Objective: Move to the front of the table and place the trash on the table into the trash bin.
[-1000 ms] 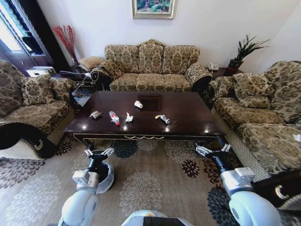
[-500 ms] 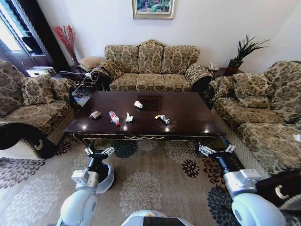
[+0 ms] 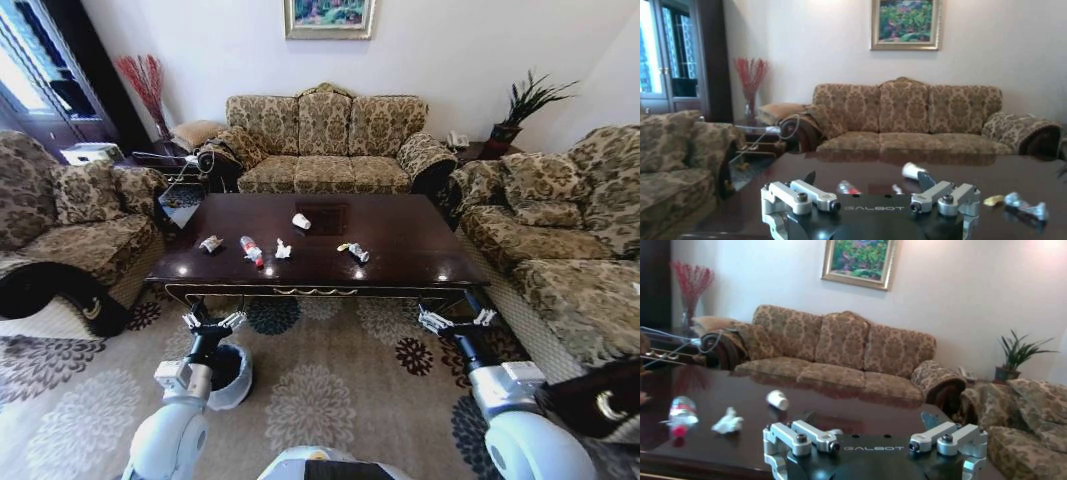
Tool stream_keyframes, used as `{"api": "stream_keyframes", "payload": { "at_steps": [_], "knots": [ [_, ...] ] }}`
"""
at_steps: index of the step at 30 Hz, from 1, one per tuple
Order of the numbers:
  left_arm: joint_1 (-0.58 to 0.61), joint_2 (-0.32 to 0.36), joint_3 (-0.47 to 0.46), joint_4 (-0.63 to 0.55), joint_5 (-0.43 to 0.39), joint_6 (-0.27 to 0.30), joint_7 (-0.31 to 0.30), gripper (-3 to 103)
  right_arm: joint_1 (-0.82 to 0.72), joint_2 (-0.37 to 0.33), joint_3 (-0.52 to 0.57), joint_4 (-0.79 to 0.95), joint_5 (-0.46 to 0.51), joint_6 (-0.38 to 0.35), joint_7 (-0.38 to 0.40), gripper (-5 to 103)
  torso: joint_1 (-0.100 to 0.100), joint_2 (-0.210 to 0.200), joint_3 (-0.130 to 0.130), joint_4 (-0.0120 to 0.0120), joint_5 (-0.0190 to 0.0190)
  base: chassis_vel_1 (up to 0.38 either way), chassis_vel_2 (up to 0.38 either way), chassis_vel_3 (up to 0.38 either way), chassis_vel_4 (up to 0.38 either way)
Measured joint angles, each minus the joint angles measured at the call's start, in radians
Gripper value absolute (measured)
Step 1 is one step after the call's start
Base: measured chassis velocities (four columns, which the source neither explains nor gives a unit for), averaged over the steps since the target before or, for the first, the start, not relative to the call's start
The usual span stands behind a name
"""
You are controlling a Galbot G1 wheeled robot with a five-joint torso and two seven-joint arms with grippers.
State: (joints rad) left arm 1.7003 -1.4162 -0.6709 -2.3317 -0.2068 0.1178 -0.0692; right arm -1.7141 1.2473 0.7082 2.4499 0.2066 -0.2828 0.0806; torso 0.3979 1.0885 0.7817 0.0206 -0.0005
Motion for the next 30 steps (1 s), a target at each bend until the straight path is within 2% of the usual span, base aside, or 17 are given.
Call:
{"api": "stream_keyframes", "payload": {
  "at_steps": [20,23,30],
  "knots": [
    [0.006,-0.01,0.001,0.037,0.012,-0.005,-0.003,100,0.021,0.015,-0.066,-0.031,-0.032,0.023,0.012,100,0.0,0.0,0.0,0.0005,0.0006,0.403,0.268,-0.397,-0.256],
    [0.005,-0.01,0.001,0.038,0.011,-0.005,-0.003,100,0.021,0.015,-0.066,-0.031,-0.031,0.023,0.012,100,0.0,0.0,0.0,-0.0003,-0.0008,0.211,0.248,-0.208,-0.233],
    [0.005,-0.011,0.001,0.038,0.011,-0.006,-0.004,100,0.021,0.015,-0.066,-0.031,-0.031,0.024,0.013,100,0.0,0.0,0.0,0.0001,0.0008,0.095,0.107,-0.092,-0.09]
  ]
}}
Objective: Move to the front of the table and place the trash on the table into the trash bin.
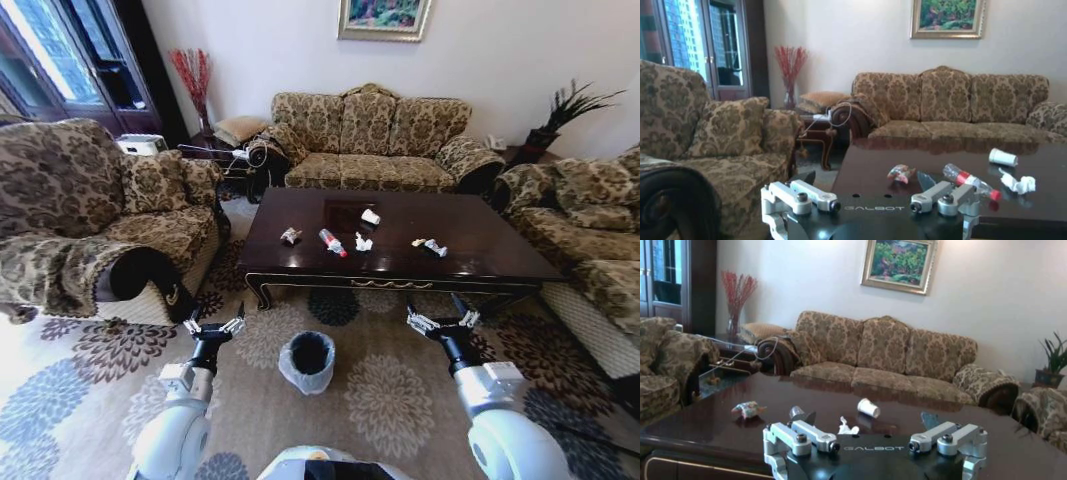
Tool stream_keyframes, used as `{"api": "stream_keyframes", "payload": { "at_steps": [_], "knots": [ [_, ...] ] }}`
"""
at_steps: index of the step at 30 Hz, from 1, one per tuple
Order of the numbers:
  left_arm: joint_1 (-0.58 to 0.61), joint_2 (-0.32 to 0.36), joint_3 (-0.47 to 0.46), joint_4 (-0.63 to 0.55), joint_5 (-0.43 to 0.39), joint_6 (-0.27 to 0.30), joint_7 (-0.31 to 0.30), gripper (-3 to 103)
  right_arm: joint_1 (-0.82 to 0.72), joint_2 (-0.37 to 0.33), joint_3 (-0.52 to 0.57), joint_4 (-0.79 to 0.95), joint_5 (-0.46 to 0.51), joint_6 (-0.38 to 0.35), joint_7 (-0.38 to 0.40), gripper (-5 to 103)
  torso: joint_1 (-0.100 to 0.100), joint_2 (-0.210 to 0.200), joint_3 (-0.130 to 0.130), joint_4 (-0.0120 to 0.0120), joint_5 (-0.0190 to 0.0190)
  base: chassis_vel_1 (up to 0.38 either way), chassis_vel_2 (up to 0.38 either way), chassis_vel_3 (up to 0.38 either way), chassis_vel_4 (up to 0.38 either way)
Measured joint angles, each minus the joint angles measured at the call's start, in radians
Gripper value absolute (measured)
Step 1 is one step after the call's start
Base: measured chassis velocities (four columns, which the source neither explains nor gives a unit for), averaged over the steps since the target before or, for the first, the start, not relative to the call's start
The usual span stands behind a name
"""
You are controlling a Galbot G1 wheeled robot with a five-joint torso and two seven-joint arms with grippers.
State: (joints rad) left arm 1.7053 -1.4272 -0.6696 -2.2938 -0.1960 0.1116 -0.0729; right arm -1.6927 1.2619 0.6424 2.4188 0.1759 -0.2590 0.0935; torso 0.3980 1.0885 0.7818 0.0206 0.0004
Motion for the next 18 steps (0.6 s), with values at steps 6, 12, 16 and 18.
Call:
{"api": "stream_keyframes", "payload": {
  "at_steps": [6,12,16,18],
  "knots": [
    [0.0,0.0,0.0,0.0,0.0,0.0,0.0,100,0.0,0.0,0.001,0.0,0.0,0.0,0.0,100,0.0,0.0,0.0,-0.0002,0.0,0.005,0.027,-0.008,-0.012],
    [0.0,0.0,0.0,0.0,-0.001,0.0,0.0,100,0.0,0.0,0.001,0.0,0.001,0.0,0.0,100,0.0,0.0,0.0,0.0001,-0.0004,0.025,0.021,-0.018,-0.014],
    [0.0,0.0,0.0,0.0,-0.001,0.0,0.0,100,0.0,-0.001,0.001,0.0,0.001,0.0,0.0,100,0.0,0.0,0.0,0.0,-0.0003,0.0,0.0,0.0,0.0],
    [0.0,0.0,0.0,0.0,-0.001,0.0,0.0,100,0.0,-0.001,0.001,0.0,0.001,0.0,0.0,100,0.0,0.0,0.0,0.0,-0.0002,0.0,0.0,0.0,0.0]
  ]
}}
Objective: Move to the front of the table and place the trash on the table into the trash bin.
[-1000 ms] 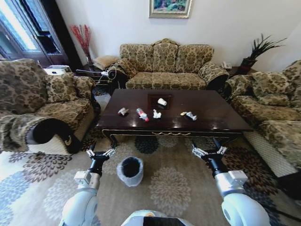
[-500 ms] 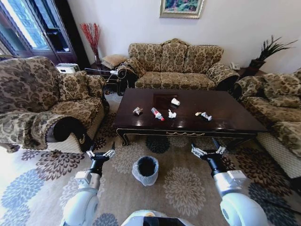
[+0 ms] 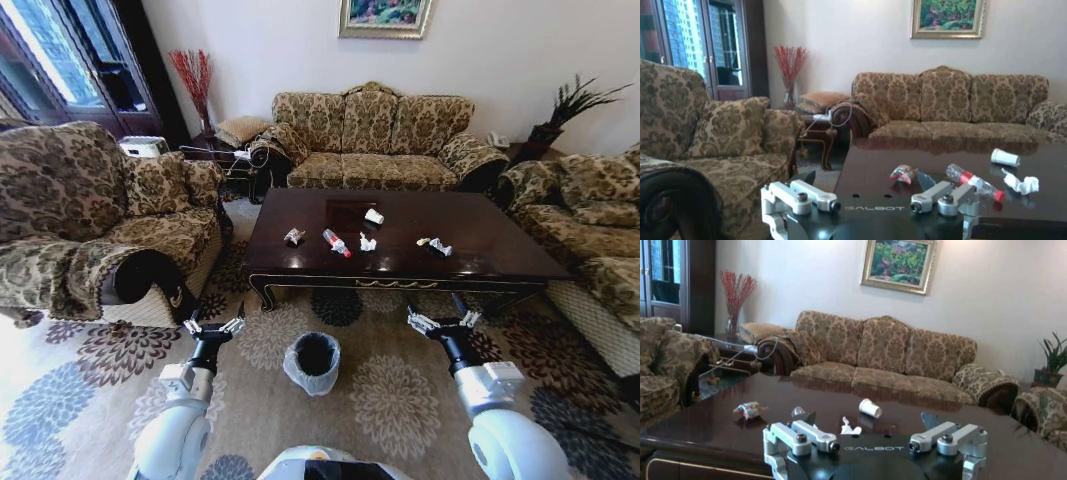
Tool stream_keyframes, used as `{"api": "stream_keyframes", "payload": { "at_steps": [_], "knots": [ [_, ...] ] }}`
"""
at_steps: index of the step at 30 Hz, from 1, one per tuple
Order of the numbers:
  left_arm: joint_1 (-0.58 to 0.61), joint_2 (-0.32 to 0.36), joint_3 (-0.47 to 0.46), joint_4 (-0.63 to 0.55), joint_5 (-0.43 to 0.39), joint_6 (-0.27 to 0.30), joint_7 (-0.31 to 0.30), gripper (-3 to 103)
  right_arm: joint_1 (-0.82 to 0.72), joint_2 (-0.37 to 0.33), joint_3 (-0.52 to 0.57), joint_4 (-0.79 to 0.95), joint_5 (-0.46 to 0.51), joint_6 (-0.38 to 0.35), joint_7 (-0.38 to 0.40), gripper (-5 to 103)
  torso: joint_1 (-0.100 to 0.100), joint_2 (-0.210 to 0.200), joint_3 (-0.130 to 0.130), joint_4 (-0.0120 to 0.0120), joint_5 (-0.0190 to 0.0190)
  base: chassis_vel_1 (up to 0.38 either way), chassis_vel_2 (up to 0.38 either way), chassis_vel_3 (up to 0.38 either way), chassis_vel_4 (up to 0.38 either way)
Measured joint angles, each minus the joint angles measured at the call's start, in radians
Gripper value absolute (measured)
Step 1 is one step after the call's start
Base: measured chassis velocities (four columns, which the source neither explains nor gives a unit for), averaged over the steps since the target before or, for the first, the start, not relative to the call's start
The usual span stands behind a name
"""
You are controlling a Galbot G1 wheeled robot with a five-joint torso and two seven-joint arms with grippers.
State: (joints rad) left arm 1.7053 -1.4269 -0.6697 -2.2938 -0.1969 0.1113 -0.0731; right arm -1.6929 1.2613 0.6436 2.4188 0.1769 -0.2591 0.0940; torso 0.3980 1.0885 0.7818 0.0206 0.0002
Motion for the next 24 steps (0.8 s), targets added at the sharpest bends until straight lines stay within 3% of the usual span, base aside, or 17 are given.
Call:
{"api": "stream_keyframes", "payload": {
  "at_steps": [24],
  "knots": [
    [0.0,0.0,0.0,0.0,0.0,0.0,0.0,100,0.0,0.0,0.0,0.001,0.001,-0.001,0.0,100,0.0,0.0,0.0,0.0,-0.0002,0.0,0.0,0.0,0.0]
  ]
}}
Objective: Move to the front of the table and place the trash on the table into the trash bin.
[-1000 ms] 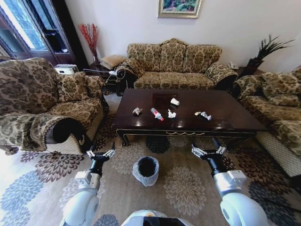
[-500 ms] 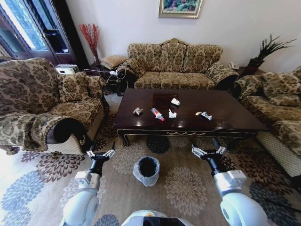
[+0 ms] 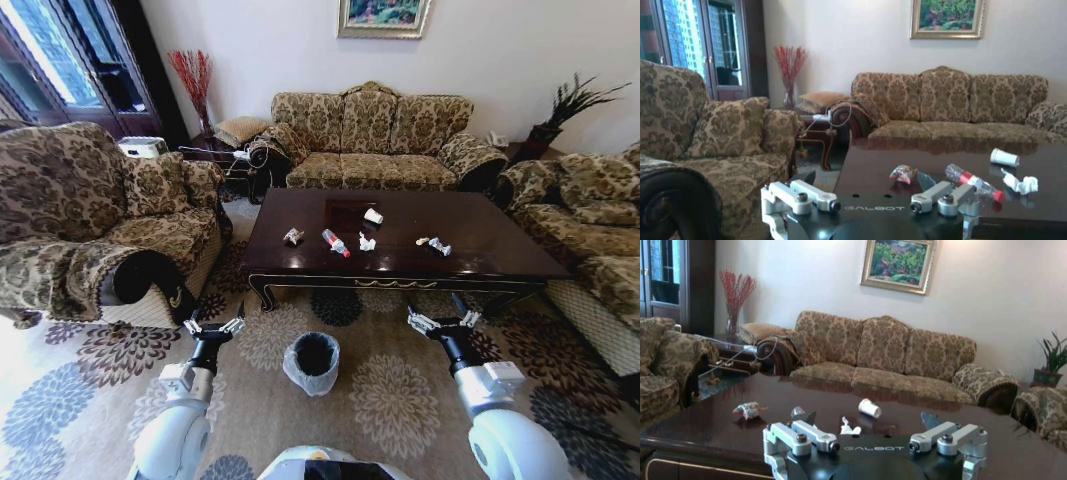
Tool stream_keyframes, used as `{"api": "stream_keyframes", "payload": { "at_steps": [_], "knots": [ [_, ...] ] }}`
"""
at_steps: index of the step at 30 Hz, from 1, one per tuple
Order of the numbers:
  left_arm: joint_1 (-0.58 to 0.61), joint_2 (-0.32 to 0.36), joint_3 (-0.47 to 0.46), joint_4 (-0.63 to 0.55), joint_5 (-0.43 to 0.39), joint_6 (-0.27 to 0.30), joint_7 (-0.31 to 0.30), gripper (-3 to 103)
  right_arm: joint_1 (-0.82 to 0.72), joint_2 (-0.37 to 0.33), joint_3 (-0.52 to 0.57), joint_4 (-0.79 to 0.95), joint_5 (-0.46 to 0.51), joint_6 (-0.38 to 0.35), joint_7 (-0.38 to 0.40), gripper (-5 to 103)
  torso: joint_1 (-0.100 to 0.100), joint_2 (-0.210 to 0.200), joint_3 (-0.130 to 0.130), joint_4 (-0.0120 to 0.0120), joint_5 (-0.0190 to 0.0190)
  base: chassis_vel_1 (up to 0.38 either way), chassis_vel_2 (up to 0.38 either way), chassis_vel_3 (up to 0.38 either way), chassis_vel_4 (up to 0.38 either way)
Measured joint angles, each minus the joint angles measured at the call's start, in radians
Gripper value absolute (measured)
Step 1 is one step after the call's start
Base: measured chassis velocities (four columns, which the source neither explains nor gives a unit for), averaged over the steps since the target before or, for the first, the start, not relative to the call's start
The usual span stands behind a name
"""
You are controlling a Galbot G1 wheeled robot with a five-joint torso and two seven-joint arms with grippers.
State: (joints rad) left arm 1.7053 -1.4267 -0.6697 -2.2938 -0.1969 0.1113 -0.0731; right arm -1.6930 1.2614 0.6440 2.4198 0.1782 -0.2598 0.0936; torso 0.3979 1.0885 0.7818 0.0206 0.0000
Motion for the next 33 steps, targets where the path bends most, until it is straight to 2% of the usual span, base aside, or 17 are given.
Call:
{"api": "stream_keyframes", "payload": {
  "at_steps": [9,11,12,13,24,29,33],
  "knots": [
    [0.0,0.0,0.0,0.0,0.0,0.0,0.0,100,0.0,0.0,0.0,0.0,0.0,0.0,0.0,100,0.0,0.0,0.0,0.0,0.0,0.0,0.0,0.0,0.0],
    [-0.004,-0.005,0.008,0.011,-0.007,-0.007,-0.001,100,0.003,0.005,0.011,-0.013,0.005,0.01,0.017,100,0.0,0.0,0.0,0.0003,0.0006,0.0,0.0,0.0,0.0],
    [-0.009,-0.013,0.02,0.023,-0.016,-0.012,0.0,100,0.004,0.013,0.028,-0.035,0.017,0.018,0.04,100,0.0,0.0,0.0,0.0001,-0.0011,0.0,0.0,0.0,0.0],
    [-0.013,-0.018,0.027,0.028,-0.034,-0.018,-0.004,100,0.003,0.021,0.04,-0.054,0.042,0.035,0.057,100,0.0,0.0,0.0,-0.0002,0.0005,0.0,0.0,0.0,0.0],
    [-0.01,-0.025,0.024,0.026,-0.033,-0.036,0.002,100,0.015,0.032,0.06,-0.073,0.055,0.055,0.057,100,0.0,0.0,0.0,0.0,0.0,0.0,0.0,0.0,0.0],
    [-0.008,-0.026,0.005,0.035,-0.032,-0.048,0.004,100,0.013,0.015,0.048,-0.043,0.016,-0.017,0.074,100,0.0,0.0,0.0,0.0,0.0,0.0,0.0,0.0,0.0],
    [-0.004,-0.023,0.008,0.037,-0.03,-0.059,0.008,100,0.016,0.008,0.054,-0.029,0.041,-0.045,0.097,100,0.0,0.0,0.0,0.0002,-0.0001,0.0,0.0,0.0,0.0]
  ]
}}
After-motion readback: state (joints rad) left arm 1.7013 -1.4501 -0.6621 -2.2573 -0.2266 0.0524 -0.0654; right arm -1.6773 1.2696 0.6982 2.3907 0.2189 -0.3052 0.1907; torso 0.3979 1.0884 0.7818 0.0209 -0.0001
